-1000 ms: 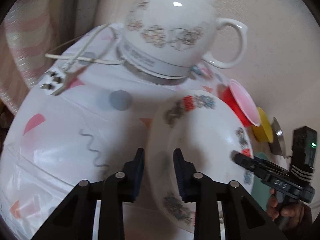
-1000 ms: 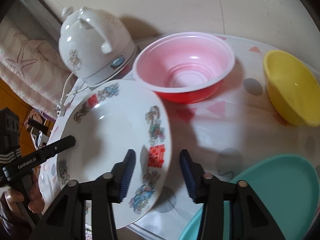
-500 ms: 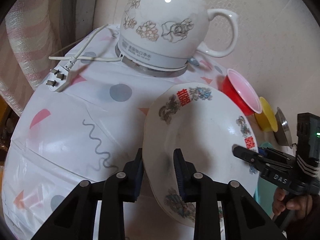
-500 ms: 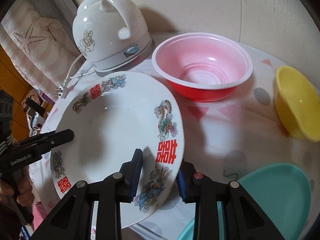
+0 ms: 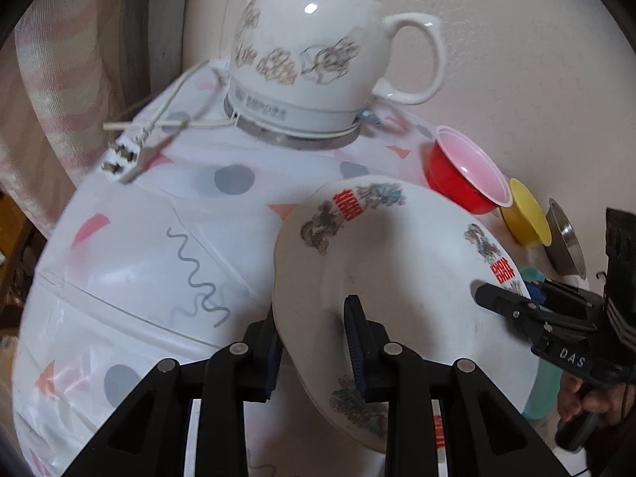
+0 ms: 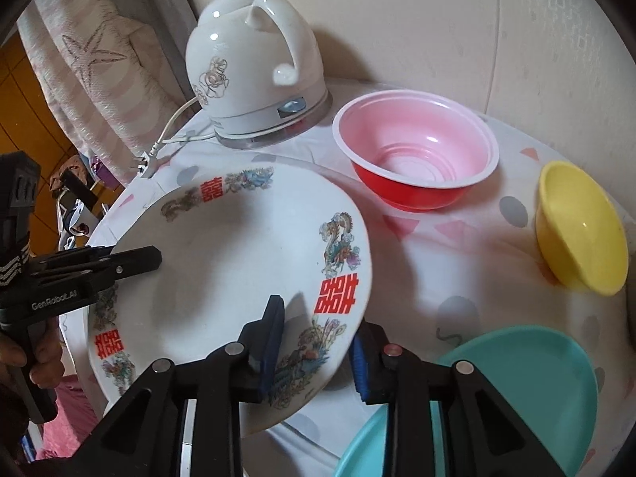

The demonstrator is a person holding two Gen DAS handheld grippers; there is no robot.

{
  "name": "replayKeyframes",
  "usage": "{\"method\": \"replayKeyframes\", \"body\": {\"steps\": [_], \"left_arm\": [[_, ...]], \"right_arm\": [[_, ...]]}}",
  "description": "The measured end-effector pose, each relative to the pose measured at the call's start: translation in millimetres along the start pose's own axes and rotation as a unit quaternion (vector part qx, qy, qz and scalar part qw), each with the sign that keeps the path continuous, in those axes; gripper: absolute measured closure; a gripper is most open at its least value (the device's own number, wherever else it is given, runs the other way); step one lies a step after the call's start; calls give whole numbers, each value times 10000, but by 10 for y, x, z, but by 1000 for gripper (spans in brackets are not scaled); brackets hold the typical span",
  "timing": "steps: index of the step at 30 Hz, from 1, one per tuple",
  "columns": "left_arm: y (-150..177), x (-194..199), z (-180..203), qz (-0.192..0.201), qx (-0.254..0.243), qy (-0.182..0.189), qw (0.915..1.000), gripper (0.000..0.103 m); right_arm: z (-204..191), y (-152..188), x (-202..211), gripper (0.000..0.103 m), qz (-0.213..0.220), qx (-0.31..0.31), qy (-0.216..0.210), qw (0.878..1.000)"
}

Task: Organize plates and bowls
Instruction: 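Lift the patterned plate with both grippers and carry it over the teal plate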

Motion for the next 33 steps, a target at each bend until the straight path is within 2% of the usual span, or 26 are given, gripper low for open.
{"method": "replayKeyframes", "body": {"steps": [7, 18, 26, 33], "left_arm": [[109, 44, 87, 164, -187, -61, 9997, 75], [127, 284, 372, 601, -537, -95, 9967, 75], [225, 376, 890, 659, -891, 74, 9938, 75], [341, 244, 1400, 477, -1133, 237, 9921, 74]], "right_arm": [[31, 82, 41, 73, 40, 70, -61, 9999], [100, 179, 331, 73, 387, -62, -201, 9990], [359, 458, 722, 73, 608, -302, -114, 9976], [744, 811, 974, 73, 624, -654, 24, 9959]]}}
Point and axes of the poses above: each gripper's, at about its wrist camera, not at the fingertips, and x roughly against the way its jaws point, z to its right, y to its underside, the point moved 7 cm from there along -x, roughly the way its jaws point, and after that the axes turned 7 degrees about -z, right-handed, at the moved point
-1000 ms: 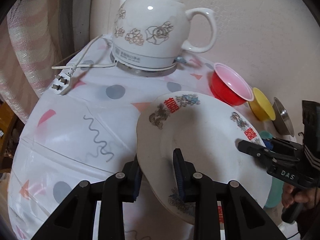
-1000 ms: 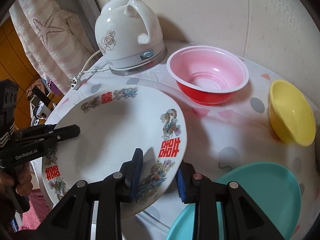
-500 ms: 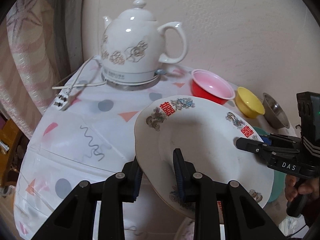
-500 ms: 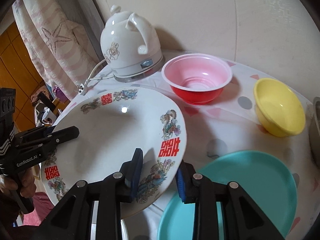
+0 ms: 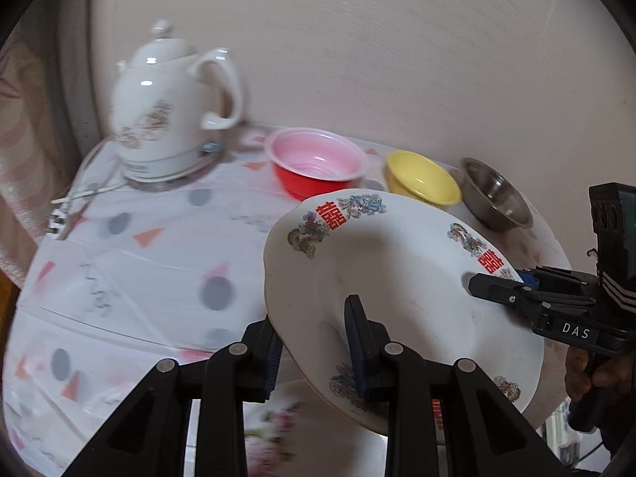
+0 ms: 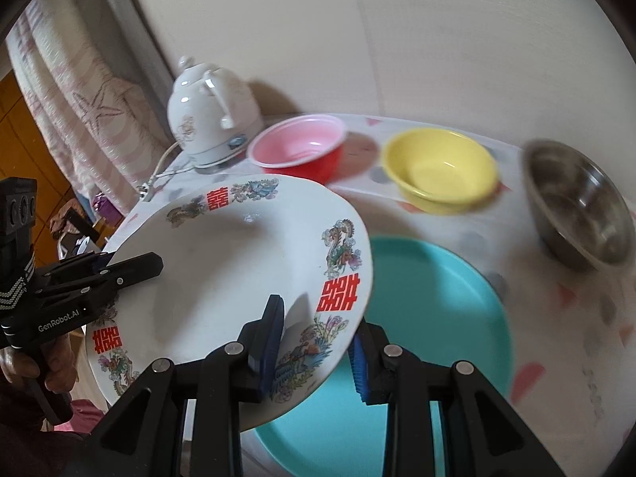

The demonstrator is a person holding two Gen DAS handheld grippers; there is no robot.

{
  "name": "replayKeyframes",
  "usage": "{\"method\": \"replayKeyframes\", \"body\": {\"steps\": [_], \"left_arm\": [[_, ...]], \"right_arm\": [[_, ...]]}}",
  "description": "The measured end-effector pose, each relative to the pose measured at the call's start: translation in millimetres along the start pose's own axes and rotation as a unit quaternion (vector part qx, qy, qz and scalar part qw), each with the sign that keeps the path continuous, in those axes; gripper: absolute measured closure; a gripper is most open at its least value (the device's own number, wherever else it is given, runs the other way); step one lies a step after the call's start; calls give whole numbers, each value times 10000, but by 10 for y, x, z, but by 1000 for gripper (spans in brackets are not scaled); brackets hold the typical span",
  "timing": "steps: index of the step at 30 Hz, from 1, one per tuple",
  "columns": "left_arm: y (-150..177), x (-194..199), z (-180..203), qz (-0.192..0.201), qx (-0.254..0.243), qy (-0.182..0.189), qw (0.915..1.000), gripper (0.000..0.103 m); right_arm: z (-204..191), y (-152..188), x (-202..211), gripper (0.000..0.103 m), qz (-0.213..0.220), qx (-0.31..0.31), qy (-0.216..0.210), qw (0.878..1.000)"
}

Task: Organize plates and bowls
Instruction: 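Lift the patterned plate with both grippers and carry it over the teal plate, then lower the patterned plate onto the teal plate with both grippers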

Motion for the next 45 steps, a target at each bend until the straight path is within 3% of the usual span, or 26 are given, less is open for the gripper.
{"method": "replayKeyframes", "body": {"steps": [8, 15, 31, 45], "left_arm": [[78, -239, 583, -256, -220, 187, 9993, 73], [133, -436, 839, -483, -227, 223, 9983, 72], [275, -648, 876, -876, -156, 1, 9960, 69], [230, -529, 826, -748, -253, -305, 9964, 70]], "right_arm": [[453, 294, 216, 73, -38, -321, 206, 9993], [747, 447, 243, 72, -171, -407, 369, 9983], [861, 539, 78, 68, -455, -76, 632, 9969], [873, 599, 209, 67, -584, 146, 588, 9965]]}}
Point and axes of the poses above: each gripper's, at about its wrist camera, not at the fingertips, and x roughly against the way its jaws point, z to its right, y to its underside, the point moved 7 cm from there along -x, roughly the way its jaws point, and after that the axes turned 7 degrees about -z, right-handed, at the moved point
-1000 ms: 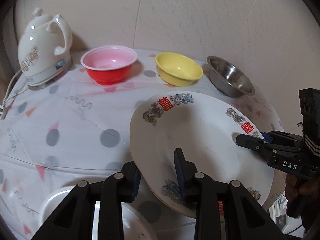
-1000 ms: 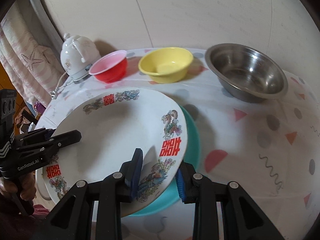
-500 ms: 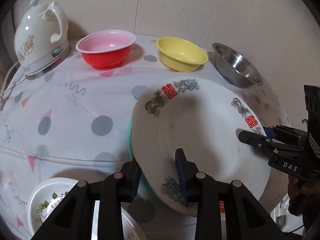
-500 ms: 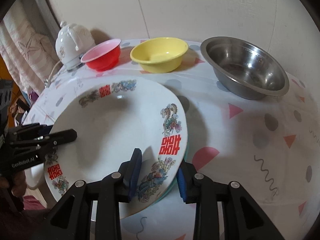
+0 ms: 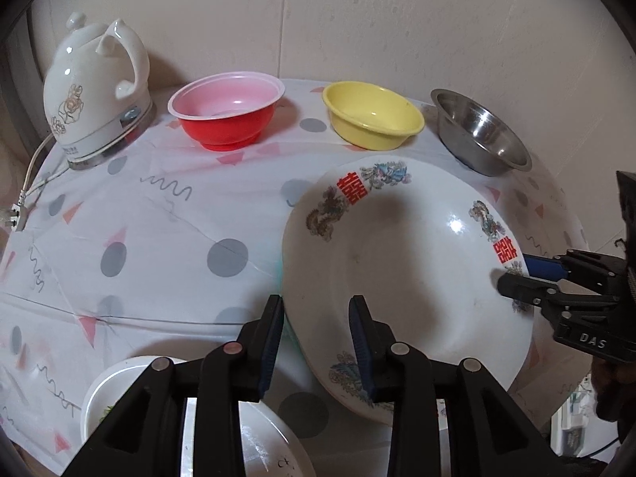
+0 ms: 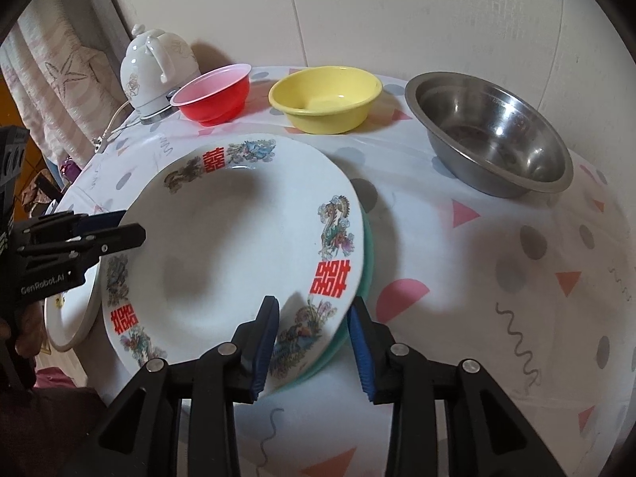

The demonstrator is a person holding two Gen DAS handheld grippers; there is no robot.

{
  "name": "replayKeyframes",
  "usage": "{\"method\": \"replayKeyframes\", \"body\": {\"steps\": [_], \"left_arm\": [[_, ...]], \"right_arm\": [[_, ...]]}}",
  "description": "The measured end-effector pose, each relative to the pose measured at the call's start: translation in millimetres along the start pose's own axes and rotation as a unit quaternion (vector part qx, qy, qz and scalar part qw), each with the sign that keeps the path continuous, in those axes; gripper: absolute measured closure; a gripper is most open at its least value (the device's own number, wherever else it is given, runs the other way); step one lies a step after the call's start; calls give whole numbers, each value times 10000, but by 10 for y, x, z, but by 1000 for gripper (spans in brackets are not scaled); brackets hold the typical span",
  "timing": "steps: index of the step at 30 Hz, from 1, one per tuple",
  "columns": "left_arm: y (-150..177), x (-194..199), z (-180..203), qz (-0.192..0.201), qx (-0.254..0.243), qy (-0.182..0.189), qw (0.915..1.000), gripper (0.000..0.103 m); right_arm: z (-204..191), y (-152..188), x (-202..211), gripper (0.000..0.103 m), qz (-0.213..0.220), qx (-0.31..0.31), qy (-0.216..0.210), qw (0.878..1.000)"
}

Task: Organize plates and bowls
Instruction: 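Lower the patterned plate onto the teal plate with both grippers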

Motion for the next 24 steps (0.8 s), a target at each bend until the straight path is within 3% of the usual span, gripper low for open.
{"method": "replayKeyframes", "body": {"steps": [12, 24], "left_arm": [[-4, -14, 47, 12, 37, -26, 10000, 64], [-21, 3, 24, 102, 255, -30, 9996, 62]], "right_arm": [[3, 0, 48, 74, 190, 19, 287, 9994], [4, -32, 16, 72, 167, 55, 314, 9994]]}}
Point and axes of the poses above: each gripper's, at about its wrist camera, not at the fingertips, and x roughly against the way its jaws point, z to its right, y to its underside, the point moved 7 cm from there along -x, roughly the way its jaws point, and after that the axes turned 7 degrees about -z, right-handed, at the moved point
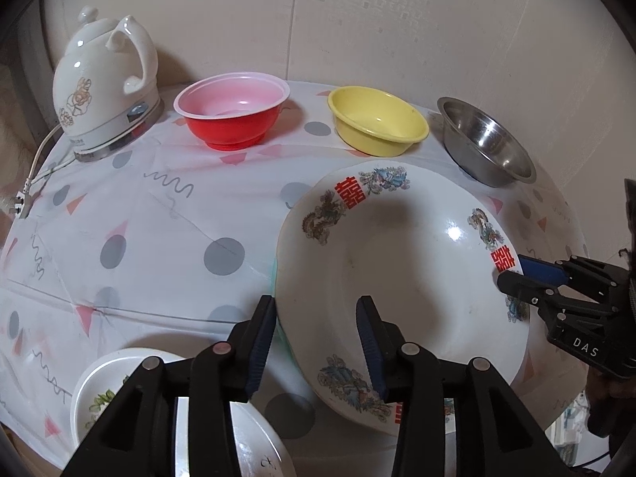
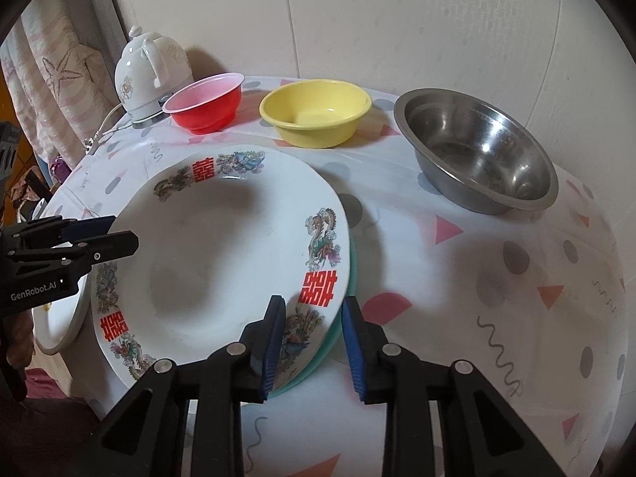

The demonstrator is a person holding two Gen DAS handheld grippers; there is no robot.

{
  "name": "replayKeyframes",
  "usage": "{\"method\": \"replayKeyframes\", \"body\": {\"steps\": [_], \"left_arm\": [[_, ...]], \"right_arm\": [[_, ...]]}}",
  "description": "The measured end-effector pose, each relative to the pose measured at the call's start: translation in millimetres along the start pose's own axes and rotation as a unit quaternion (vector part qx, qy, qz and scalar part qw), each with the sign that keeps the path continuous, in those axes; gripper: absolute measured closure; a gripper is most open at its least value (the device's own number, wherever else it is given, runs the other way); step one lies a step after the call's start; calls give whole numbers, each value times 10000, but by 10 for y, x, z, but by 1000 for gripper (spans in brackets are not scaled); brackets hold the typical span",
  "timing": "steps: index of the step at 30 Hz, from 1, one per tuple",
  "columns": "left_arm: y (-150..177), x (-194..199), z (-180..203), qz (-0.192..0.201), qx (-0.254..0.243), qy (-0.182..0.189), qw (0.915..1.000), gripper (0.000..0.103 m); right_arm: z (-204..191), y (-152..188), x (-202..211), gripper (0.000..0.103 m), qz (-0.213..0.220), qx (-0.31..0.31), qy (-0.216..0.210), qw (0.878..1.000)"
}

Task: Organize plates and bowls
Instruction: 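Lower the patterned plate onto the teal plate with both grippers, then open both grippers and grasp the rim of the rose-print bowl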

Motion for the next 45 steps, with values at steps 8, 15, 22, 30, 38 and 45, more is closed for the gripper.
{"method": "replayKeyframes", "body": {"steps": [8, 15, 22, 30, 38, 45], "left_arm": [[52, 59, -46, 99, 229, -75, 9997, 58], [147, 119, -104, 162, 460, -163, 9987, 58], [226, 233, -184, 272, 775, -242, 9963, 58], [373, 409, -331, 422, 1186, -454, 9910, 56], [532, 587, -574, 545, 1474, -599, 9858, 52], [560, 730, -948, 626, 1549, -556, 9844, 51]], "right_arm": [[-22, 22, -22, 69, 15, 3, -39, 10000], [18, 9, 17, 69, 45, 23, 5, 10000], [69, 8, 76, 68, 106, 51, -44, 9999], [21, 8, 109, 68, 214, 292, -81, 9993], [-60, -100, 284, 65, 532, 174, -307, 9980], [-629, -133, 436, 64, 659, 468, -812, 9934]]}}
Point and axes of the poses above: each gripper's, at about its wrist camera, not at the fingertips, and x roughly against the way its jaws point, z to its right, y to its underside, the point moved 7 cm from there along -x, roughly the way its jaws point, and after that the axes turned 7 degrees about -z, right-handed, at the moved point
